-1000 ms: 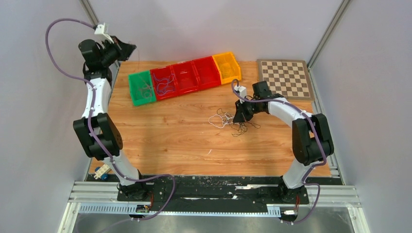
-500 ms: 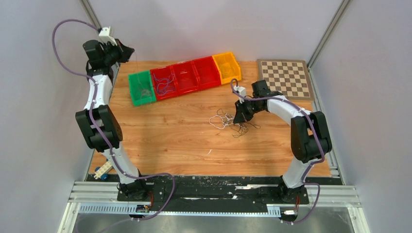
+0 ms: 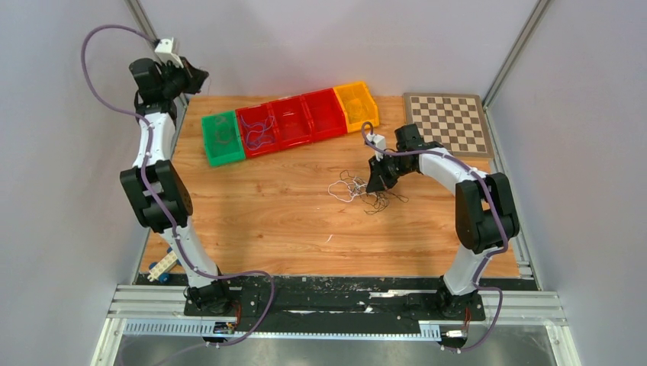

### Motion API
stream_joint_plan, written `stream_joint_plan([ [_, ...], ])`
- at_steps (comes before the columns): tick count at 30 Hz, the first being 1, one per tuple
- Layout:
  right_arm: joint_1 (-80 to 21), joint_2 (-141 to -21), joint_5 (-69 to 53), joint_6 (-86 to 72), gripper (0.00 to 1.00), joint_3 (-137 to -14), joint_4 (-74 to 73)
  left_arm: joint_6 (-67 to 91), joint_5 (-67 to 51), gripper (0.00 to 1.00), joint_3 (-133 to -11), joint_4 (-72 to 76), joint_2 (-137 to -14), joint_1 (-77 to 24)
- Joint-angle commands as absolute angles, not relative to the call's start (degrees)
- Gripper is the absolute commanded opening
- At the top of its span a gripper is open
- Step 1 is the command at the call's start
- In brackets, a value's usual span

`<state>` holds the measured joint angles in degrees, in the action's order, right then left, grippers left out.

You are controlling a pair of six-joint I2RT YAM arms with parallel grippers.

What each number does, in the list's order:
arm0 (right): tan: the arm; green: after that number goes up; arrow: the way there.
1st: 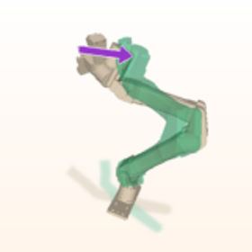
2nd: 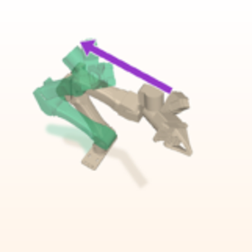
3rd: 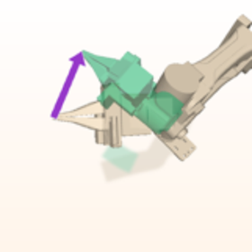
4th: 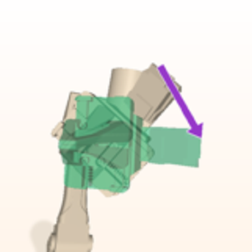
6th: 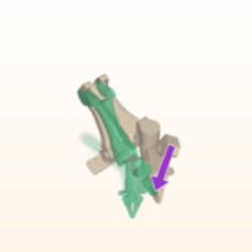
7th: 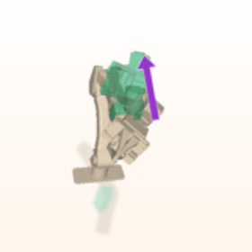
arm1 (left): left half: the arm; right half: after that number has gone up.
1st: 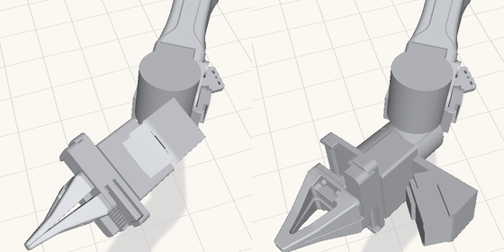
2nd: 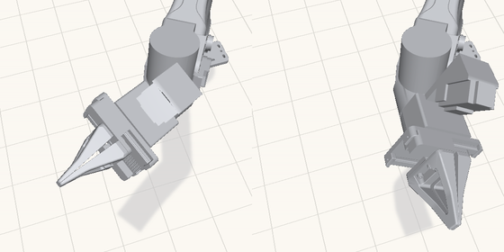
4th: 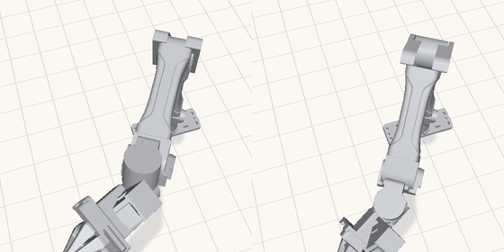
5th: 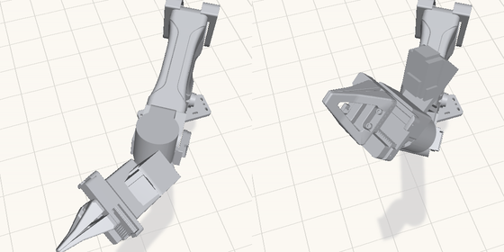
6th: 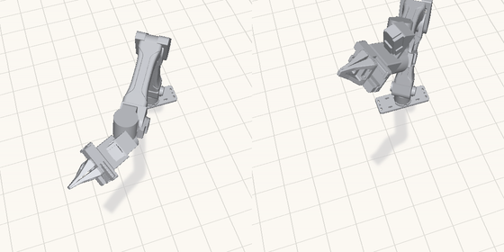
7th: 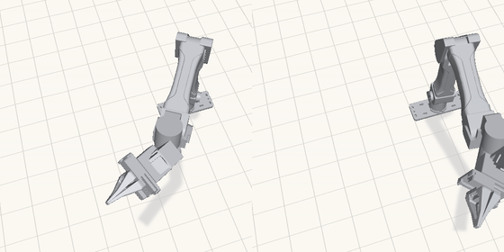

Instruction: Untangle the cables

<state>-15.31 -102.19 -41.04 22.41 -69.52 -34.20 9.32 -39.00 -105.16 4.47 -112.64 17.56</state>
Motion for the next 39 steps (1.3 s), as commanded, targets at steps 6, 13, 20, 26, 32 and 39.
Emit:
stream_joint_plan([
  [6, -15.0, -102.6, -42.6, 23.3, 0.0, -72.0, -34.6, 2.5, -42.3, 0.0, -90.5, -5.0, -112.8, 18.0],
  [13, -14.9, -102.1, -43.6, 24.2, 0.0, -74.5, -35.4, 0.5, -37.2, 0.01, -91.9, -17.9, -118.4, 17.8],
  [20, -14.9, -100.1, -48.6, 24.8, 0.0, -77.2, -35.7, -2.6, -41.4, 0.59, -96.5, -22.3, -113.7, 17.6],
  [26, -15.1, -97.1, -54.4, 24.6, 0.0, -78.8, -35.6, -12.2, -55.4, 0.83, -90.6, -22.5, -98.4, 16.7],
  [32, -17.1, -94.3, -58.6, 23.5, 0.0, -80.0, -35.6, -23.6, -61.4, 0.86, -76.6, -22.2, -87.8, 4.8],
  [39, -19.4, -90.3, -59.9, 19.4, 0.0, -81.2, -35.5, -21.4, -60.4, 0.81, -62.1, -12.7, -82.7, -13.8],
])
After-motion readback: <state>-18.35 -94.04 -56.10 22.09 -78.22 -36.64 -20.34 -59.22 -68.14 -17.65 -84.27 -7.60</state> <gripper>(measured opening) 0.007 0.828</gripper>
